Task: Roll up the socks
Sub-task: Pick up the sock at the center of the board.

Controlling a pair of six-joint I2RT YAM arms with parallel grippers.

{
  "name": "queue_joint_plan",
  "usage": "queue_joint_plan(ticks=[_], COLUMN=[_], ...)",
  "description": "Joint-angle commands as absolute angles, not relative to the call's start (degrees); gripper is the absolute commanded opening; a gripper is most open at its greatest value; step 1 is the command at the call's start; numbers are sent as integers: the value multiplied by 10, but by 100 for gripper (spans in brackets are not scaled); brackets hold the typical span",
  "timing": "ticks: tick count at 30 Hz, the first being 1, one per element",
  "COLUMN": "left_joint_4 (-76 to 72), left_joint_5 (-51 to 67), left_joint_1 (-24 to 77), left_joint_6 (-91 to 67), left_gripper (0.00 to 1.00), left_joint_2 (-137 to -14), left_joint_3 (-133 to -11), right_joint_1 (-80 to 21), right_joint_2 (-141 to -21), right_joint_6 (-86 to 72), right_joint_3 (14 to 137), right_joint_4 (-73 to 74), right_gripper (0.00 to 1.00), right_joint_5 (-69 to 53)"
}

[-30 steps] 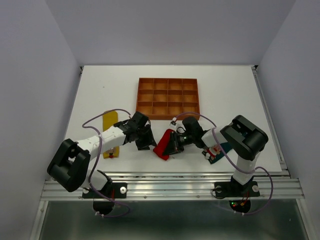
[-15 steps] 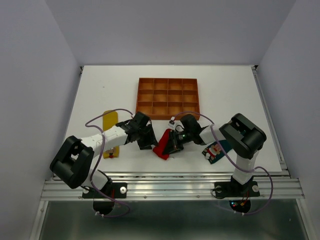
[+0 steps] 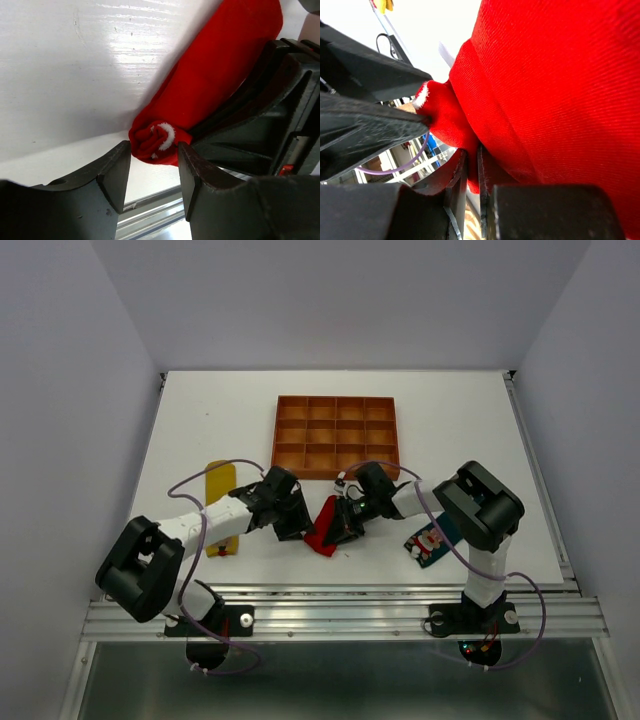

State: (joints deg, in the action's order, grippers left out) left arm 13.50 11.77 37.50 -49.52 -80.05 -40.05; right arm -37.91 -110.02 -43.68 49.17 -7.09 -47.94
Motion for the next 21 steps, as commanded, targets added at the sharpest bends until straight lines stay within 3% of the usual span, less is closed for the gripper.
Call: queue_joint_plan(ticks=[1,21], left_joint_4=[142,73], left_joint_5=[105,137], left_joint_1=[371,364], left_joint_6=[-483,-464], left_gripper=[53,53], left_joint_2=[-765,-767], left_joint_3=[-391,-340], right_joint_1=[-371,-366], right_joint_2=[-1128,-1130], right_joint_6=[-403,-398], right_joint_3=[502,518], right_joint_4=[-2,35], right_gripper=[1,2], right_joint_5=[-376,-365])
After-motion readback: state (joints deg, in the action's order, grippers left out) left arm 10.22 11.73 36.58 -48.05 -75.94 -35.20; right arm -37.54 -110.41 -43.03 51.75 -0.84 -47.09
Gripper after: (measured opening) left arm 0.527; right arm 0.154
